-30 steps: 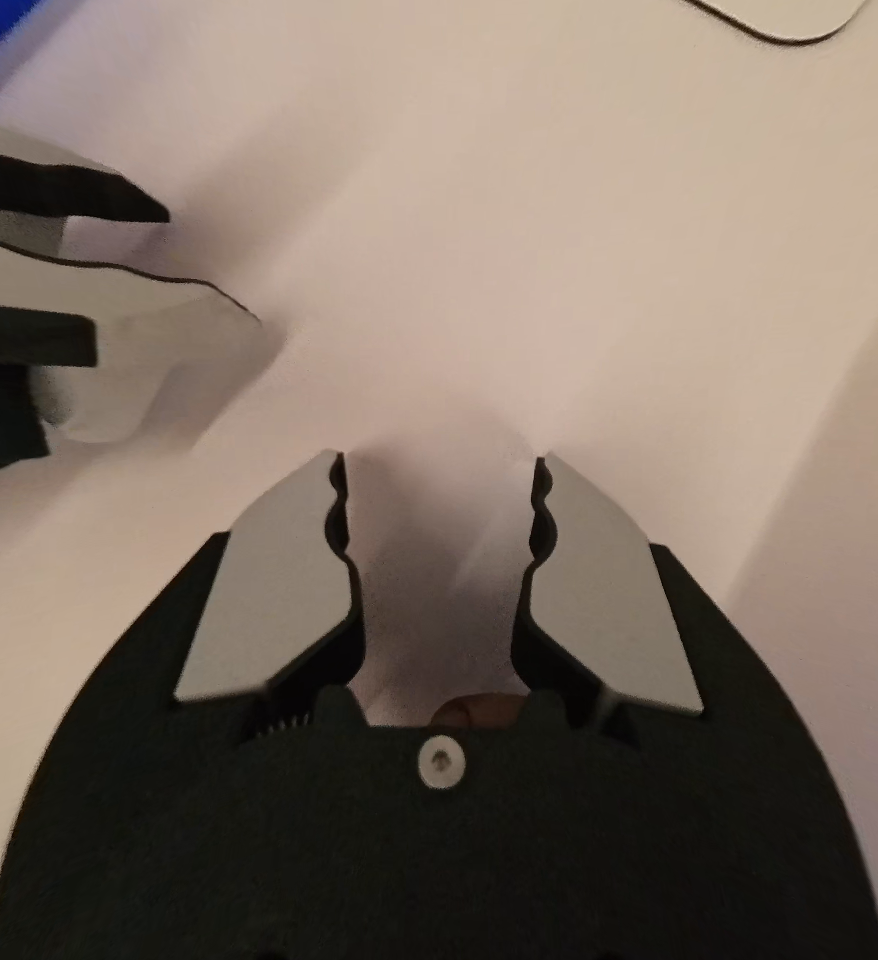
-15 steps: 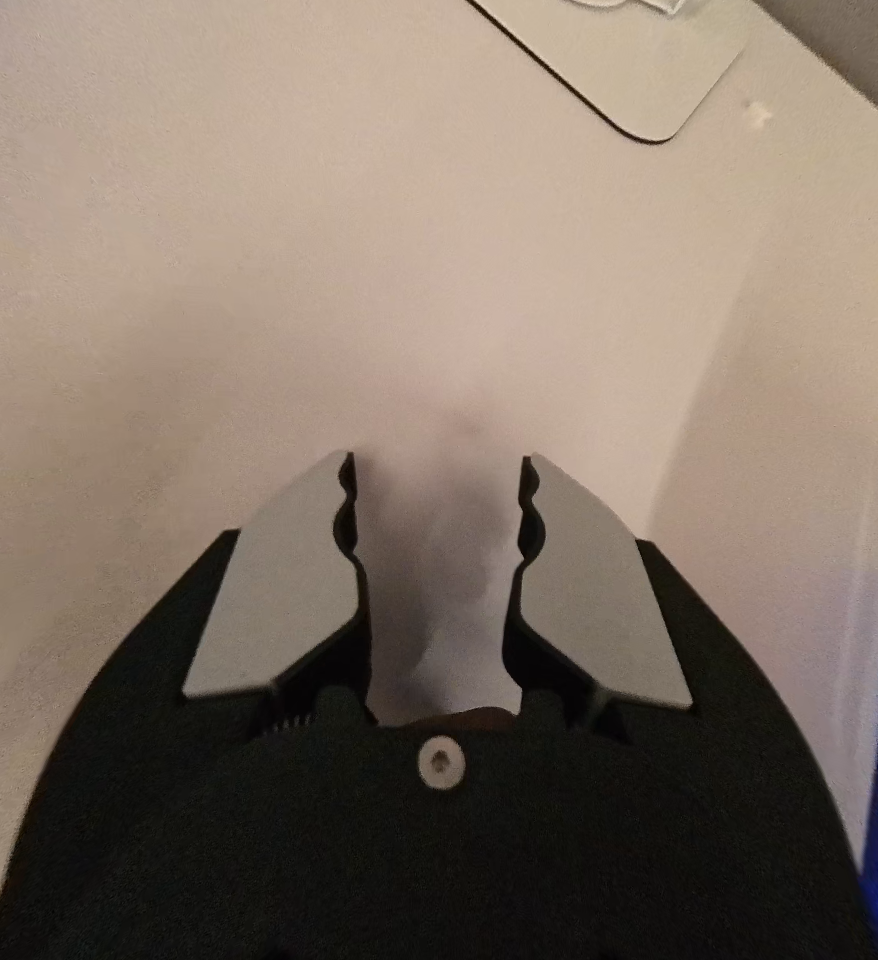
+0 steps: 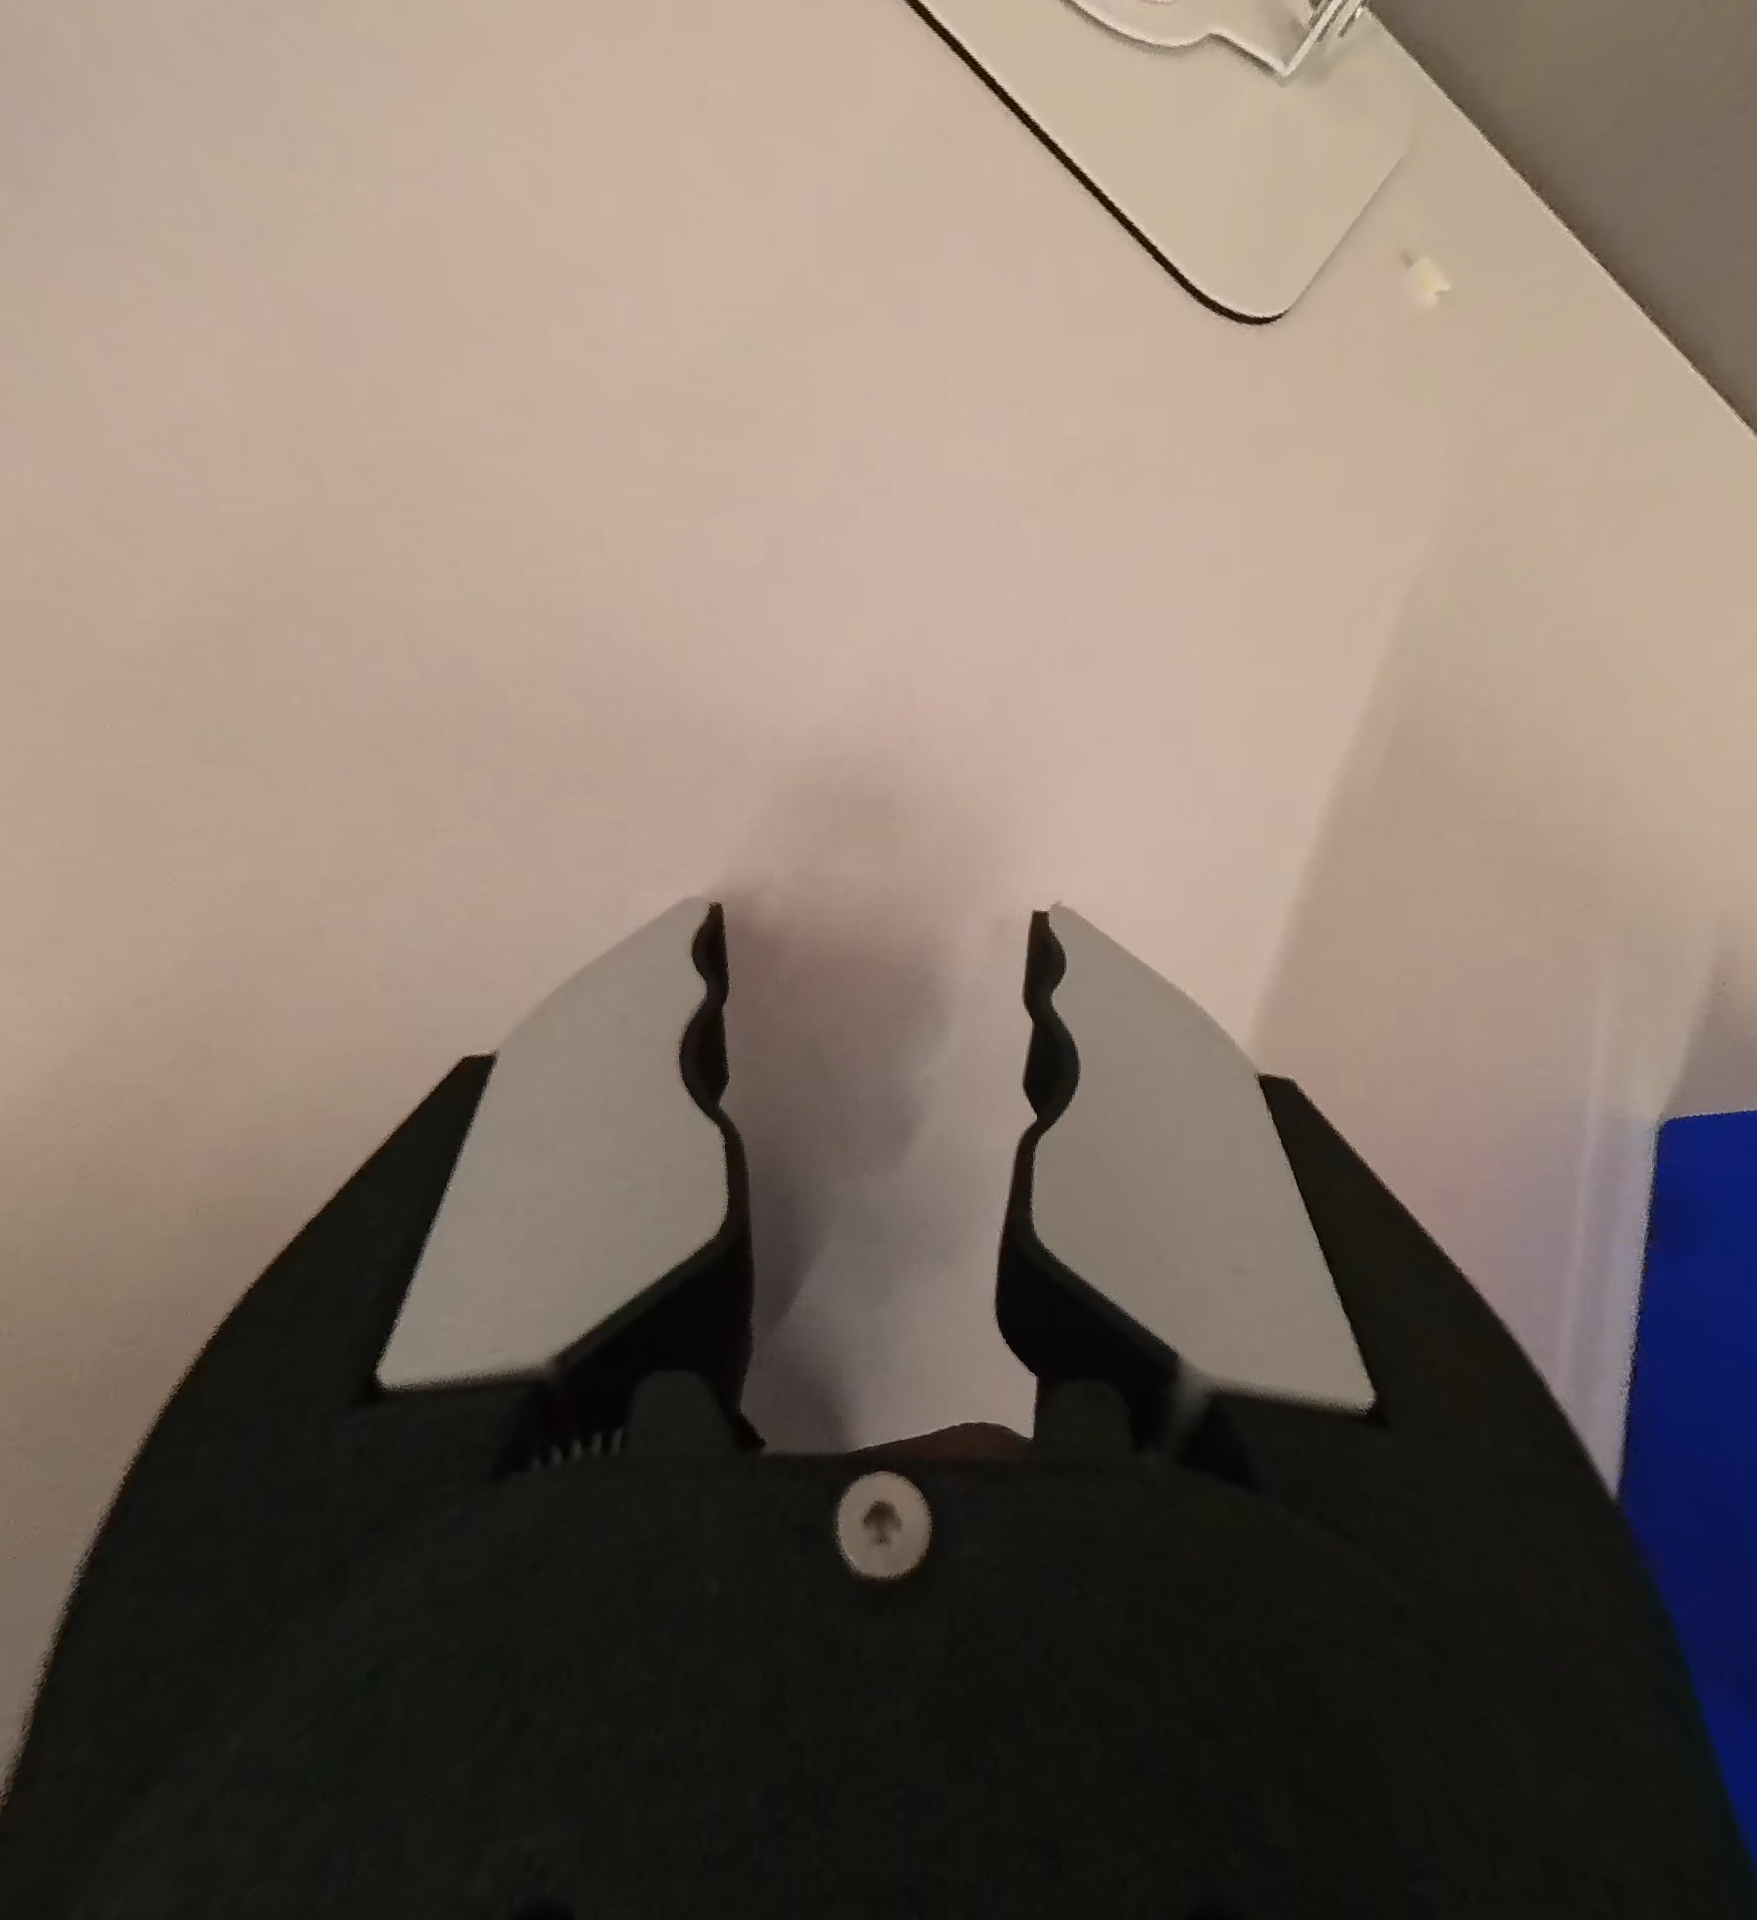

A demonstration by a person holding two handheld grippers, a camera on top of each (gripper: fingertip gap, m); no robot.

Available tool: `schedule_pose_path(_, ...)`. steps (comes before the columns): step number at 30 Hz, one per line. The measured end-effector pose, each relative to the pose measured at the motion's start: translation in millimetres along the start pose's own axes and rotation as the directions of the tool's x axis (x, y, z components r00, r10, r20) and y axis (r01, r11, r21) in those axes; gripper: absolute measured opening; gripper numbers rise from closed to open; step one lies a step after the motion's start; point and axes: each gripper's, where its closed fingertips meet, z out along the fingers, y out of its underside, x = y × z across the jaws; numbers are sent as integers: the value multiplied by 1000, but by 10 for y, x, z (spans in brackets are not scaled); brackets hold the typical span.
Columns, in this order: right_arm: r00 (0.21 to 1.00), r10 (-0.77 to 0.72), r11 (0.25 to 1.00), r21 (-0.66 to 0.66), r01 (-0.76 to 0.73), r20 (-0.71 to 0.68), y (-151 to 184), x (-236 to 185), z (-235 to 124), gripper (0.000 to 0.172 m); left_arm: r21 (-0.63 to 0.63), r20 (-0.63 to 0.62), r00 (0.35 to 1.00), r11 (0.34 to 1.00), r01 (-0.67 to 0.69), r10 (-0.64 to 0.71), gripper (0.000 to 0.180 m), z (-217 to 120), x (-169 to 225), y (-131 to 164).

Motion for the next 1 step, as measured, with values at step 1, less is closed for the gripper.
schedule_pose_path(1,1000,-3,1000,-1,3,-14,2,18,1,56,-12,2,1000,1000,-11,11,86,-4,8,10)
